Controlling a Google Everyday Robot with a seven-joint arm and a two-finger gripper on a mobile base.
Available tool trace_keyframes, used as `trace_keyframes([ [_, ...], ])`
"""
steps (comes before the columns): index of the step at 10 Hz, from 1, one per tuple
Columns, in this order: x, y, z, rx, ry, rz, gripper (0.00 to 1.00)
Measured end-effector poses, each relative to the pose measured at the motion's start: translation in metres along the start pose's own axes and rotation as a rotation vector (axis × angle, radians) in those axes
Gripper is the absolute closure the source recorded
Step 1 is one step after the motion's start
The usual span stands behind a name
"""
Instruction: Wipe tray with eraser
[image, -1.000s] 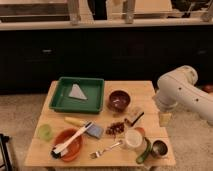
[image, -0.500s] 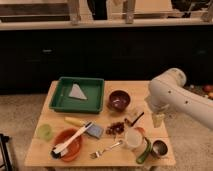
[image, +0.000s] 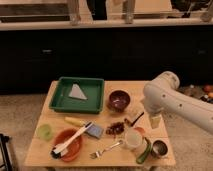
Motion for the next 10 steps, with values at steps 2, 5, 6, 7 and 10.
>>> trace_keyframes([
  [2, -0.021, -0.005, 0.003, 0.013, 0.009, -0.051, 0.2],
  [5, -0.023, -0.007, 0.012, 0.024, 0.013, -0.096, 0.2],
  [6, -0.026, -0.004, 0.014, 0.023, 0.013, -0.114, 0.2],
  [7, -0.031, -0.003, 0.015, 0.025, 0.013, -0.132, 0.2],
  [10, -0.039, -0.008, 0.022, 0.033, 0.026, -0.178, 0.2],
])
